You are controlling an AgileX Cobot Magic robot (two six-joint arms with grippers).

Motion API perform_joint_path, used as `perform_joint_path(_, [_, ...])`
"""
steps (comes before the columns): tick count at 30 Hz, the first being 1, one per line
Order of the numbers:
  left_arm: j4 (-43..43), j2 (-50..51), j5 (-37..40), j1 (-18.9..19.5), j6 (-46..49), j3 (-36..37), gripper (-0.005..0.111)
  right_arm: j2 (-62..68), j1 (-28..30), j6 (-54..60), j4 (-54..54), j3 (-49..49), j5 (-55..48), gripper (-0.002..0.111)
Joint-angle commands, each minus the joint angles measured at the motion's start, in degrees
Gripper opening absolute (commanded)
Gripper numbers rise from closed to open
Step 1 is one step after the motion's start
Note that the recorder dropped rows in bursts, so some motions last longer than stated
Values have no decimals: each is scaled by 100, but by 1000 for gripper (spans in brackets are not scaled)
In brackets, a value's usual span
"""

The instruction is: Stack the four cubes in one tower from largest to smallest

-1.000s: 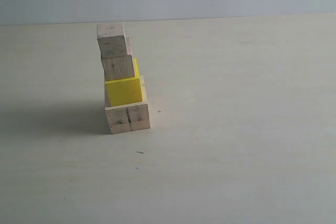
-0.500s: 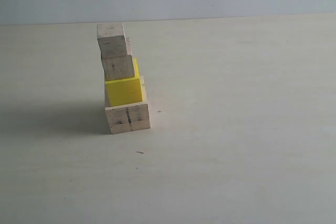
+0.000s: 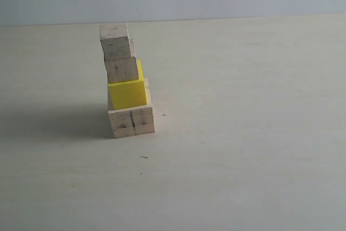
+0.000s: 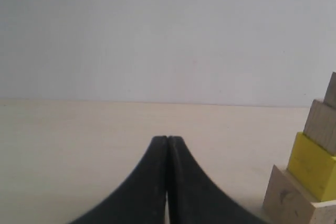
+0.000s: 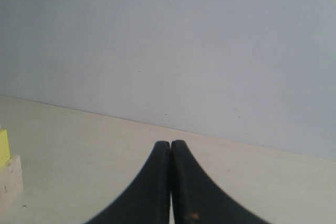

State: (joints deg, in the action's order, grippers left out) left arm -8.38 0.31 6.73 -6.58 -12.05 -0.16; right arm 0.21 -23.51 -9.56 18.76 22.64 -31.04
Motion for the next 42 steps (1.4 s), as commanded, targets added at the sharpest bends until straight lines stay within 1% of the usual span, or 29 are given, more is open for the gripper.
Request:
perform_joint_path(1, [-39,-31,404,-21,22,16,0,-21,17,-3,-22,-24,81,0])
perform_joint_path(8, [24,-31,1367,-21,22,16,0,-21,17,-3,-22,-24,81,0])
perform_joint_path(42, [-11,-31,1367,-21,22,16,0,-21,17,-3,-32,-24,182,0])
